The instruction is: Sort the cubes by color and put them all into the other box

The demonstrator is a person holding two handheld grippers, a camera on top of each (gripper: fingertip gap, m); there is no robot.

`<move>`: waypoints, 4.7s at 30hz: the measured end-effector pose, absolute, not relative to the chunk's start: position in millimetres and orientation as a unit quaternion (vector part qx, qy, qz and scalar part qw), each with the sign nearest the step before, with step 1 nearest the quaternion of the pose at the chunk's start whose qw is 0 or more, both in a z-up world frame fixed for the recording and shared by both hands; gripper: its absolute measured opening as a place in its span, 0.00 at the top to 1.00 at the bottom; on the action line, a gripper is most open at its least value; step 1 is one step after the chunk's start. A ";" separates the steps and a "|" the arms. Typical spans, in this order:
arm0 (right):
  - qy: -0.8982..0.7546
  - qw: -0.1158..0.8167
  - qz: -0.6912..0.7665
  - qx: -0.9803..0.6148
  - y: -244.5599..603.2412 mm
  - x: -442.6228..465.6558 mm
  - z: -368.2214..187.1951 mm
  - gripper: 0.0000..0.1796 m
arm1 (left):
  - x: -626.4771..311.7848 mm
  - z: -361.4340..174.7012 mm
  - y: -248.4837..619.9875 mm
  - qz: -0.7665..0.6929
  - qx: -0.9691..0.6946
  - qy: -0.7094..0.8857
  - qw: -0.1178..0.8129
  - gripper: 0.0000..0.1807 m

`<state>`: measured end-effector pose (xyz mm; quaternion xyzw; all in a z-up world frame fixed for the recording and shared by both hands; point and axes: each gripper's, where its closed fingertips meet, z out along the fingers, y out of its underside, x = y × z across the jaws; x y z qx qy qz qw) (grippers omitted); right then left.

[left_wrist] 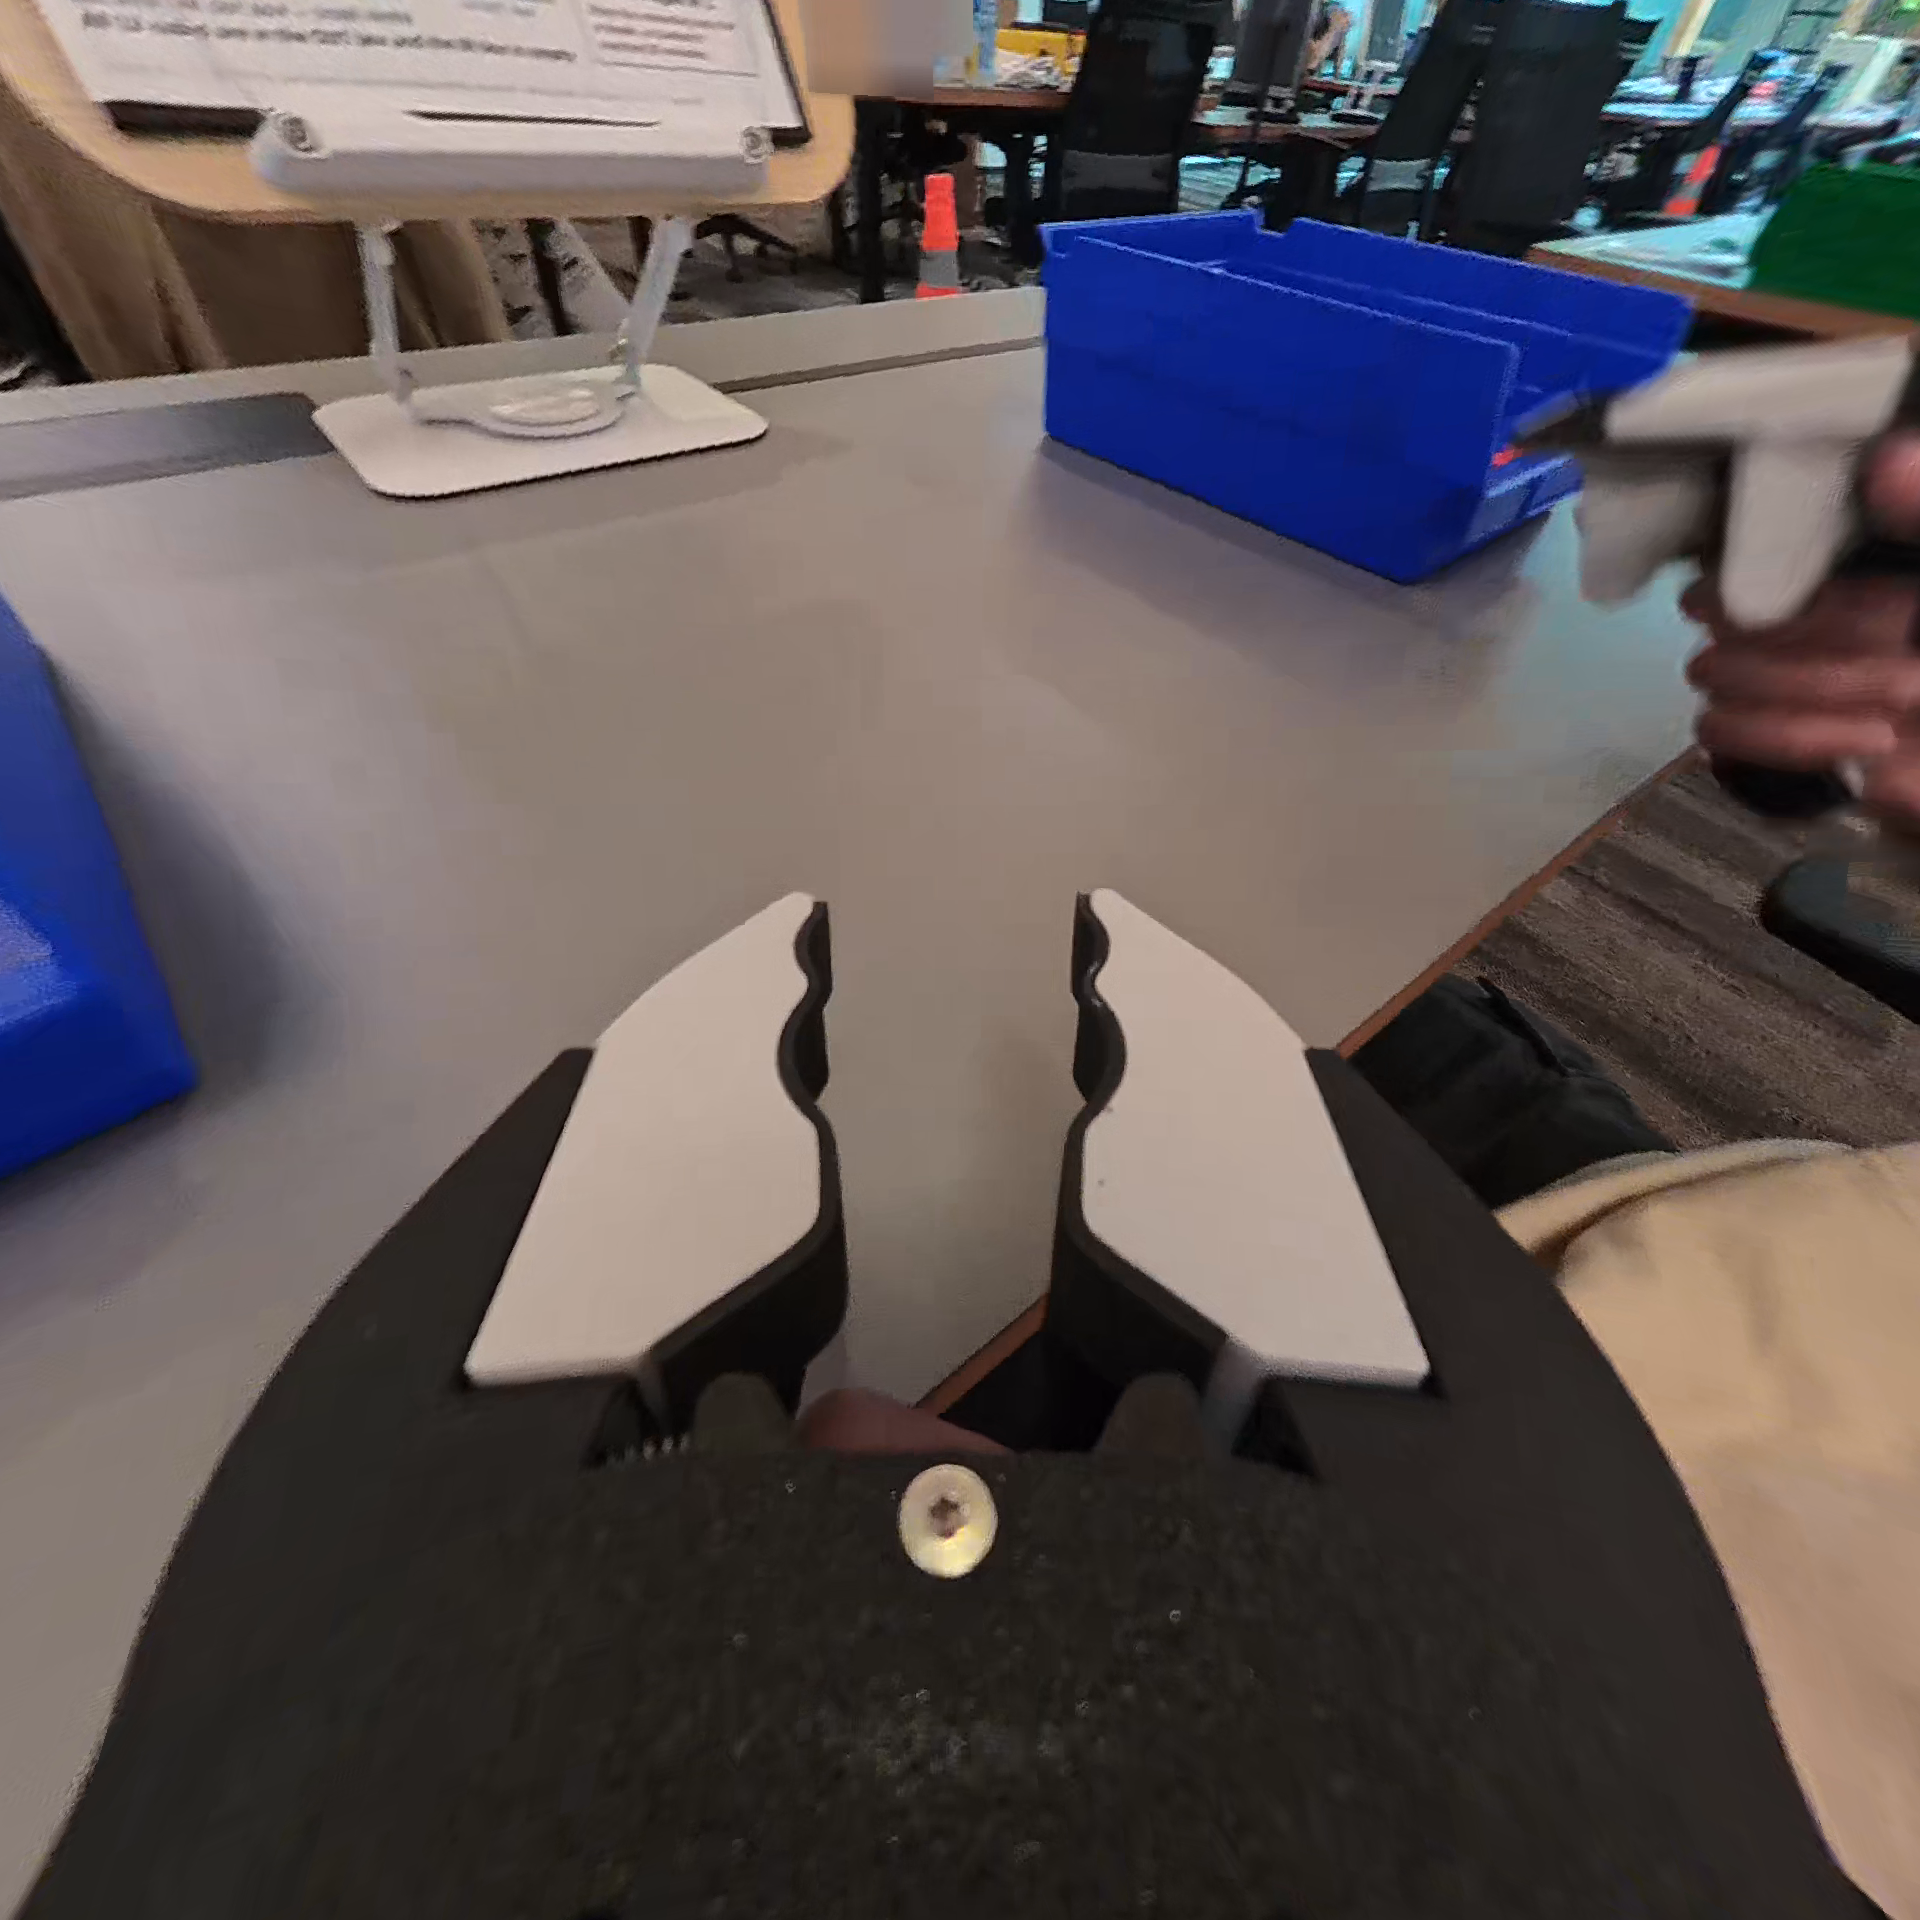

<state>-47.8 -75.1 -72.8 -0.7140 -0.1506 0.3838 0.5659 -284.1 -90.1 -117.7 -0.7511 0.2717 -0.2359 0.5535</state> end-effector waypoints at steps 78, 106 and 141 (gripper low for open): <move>-0.079 0.164 0.773 -0.608 -60.3 -200.5 -53.0 0.87 | -181.6 -61.3 -61.1 -0.288 -0.573 0.605 0.473 0.88; -0.239 0.282 0.058 -0.927 8.8 163.9 -108.4 0.87 | -234.8 -101.0 -89.4 -0.268 -0.693 0.371 0.557 0.80; -0.243 0.604 0.137 -0.747 -60.5 -54.5 -115.1 0.79 | -281.4 -117.5 -44.3 -0.238 -0.775 0.247 0.531 0.76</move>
